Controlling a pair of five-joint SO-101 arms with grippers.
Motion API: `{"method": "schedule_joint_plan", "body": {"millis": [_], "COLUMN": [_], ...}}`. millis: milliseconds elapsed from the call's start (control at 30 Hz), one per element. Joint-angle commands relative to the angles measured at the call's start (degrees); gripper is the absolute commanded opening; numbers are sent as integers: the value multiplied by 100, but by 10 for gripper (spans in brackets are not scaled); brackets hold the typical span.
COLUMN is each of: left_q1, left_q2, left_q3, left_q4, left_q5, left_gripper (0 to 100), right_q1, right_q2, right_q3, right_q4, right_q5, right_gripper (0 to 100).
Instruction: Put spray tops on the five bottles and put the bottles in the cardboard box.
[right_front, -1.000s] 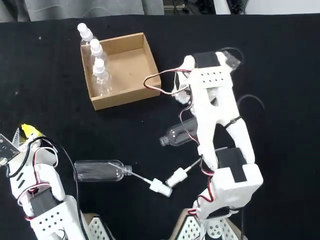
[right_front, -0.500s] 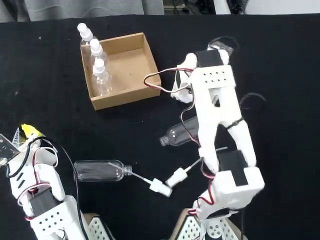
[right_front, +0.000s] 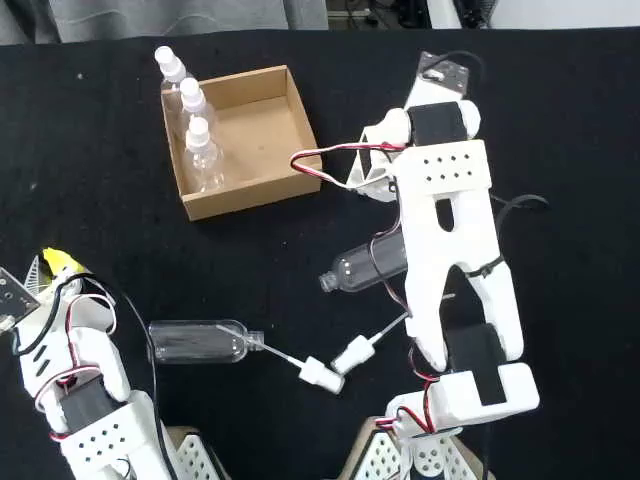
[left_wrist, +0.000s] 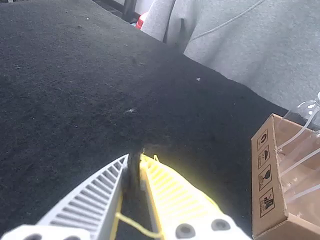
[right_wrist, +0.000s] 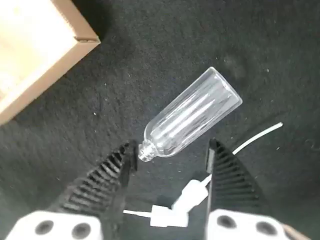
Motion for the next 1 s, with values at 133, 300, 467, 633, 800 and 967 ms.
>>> {"method": "schedule_joint_plan", "body": {"millis": [133,300,467,633,800,967], "left_q1": [-22,-22,-22,-22,-13,-13], "left_q2": [-53,-53,-53,-53,-53,-53], "left_q3": [127,127,127,127,127,127], "left_q4": [-149,-149,-149,-149,-149,-149], "left_q5": [-44,-44,-44,-44,-44,-44], "left_gripper": [33,33,33,33,33,33], "right_q1": [510,519,484,475,475,475], "right_q2": [-303,-295,-295,-303,-303,-295], "right_q3": [-251,-251,-180,207,505,549], "right_q4": [167,167,167,158,158,149], "right_q5": [1960,3156,4141,5213,6242,6919], "right_gripper": [191,191,191,191,194,195]}}
